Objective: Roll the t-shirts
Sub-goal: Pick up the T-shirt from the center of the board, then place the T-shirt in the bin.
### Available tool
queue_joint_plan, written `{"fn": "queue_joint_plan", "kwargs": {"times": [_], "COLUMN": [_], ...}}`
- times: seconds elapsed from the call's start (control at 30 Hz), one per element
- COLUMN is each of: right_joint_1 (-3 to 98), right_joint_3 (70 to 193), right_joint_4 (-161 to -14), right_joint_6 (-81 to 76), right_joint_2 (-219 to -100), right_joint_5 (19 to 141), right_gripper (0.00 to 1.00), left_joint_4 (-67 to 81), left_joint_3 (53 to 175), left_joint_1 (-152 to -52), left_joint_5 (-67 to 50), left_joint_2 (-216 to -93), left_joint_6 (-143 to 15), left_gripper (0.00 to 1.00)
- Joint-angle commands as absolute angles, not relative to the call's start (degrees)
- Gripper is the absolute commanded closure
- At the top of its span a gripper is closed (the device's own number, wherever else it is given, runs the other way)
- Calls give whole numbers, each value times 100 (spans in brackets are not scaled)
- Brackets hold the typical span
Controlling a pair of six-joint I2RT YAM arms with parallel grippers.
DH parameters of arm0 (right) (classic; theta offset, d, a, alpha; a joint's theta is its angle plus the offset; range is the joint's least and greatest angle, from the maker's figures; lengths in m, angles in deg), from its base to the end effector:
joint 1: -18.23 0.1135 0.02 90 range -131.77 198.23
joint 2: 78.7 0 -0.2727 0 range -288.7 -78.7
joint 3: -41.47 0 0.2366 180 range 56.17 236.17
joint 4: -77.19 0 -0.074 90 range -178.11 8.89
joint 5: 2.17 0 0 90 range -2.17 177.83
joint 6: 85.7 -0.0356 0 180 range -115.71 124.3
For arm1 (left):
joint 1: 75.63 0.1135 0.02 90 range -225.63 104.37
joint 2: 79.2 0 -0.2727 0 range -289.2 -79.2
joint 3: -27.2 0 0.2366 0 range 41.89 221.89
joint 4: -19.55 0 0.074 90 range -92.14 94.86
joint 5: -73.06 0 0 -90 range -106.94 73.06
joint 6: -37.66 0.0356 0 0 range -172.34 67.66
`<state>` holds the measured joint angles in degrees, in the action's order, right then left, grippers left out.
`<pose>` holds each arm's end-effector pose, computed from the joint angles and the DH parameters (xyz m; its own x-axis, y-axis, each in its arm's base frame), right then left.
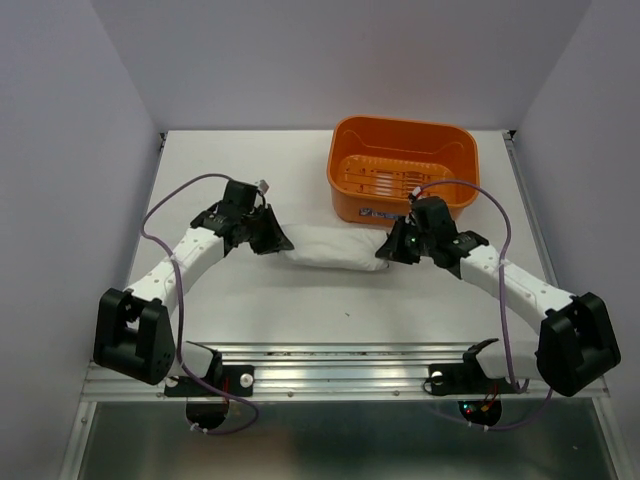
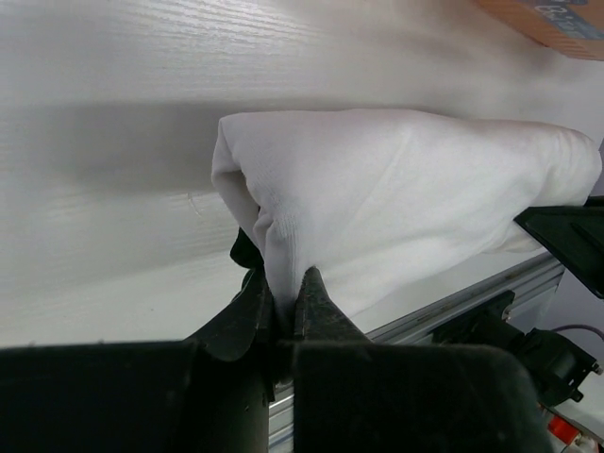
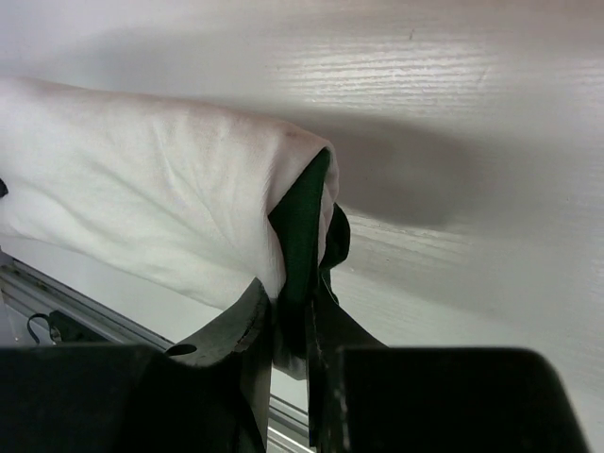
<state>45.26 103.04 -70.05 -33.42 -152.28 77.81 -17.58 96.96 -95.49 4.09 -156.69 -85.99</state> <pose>0.2214 0.1199 0.2490 -0.8373 0.2492 -0.4866 -0.0572 0.8453 0.5313 0.2509 -0.1042 0.2723 -0.8605 -0.2391 -0.4498 0.0955 0.7916 -0.6035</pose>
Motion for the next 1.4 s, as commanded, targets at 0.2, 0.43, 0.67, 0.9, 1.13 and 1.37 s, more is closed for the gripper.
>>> {"fn": "queue_joint_plan", "kwargs": {"times": [0.2,0.43,0.67,0.9,1.13,1.37], "right_joint_1": [4495,4495,4179,3363,2808,2369], "right_joint_3": [11337,12576,13728,14194,14274,14256], "right_joint_4": [-6325,-5499,-5006,-5006,-5058,-5155], "right_joint_6": [-3139,-2674,-2278,-1971,-1645,-1364], "right_joint_2": [-14752,-14935,-15524,-15823,-16351,-16904], "right_joint_5": [8106,8773,9486,9293,9398,9390], "right_gripper": [99,99,99,99,99,99], "left_joint_4": [-2344,-3020,-3206,-3285,-3302,-3197], "left_joint_3": [10753,12229,13996,15543,17149,17978], "left_joint_1": [-9541,-9541,-9567,-9900,-10463,-10622], "left_joint_5": [406,292,195,291,433,670], "left_joint_2": [-15408,-15768,-16840,-17929,-19544,-20689], "left_joint_6": [-8398,-8099,-8072,-8117,-8152,-8178], "left_gripper": [100,100,100,100,100,100]}}
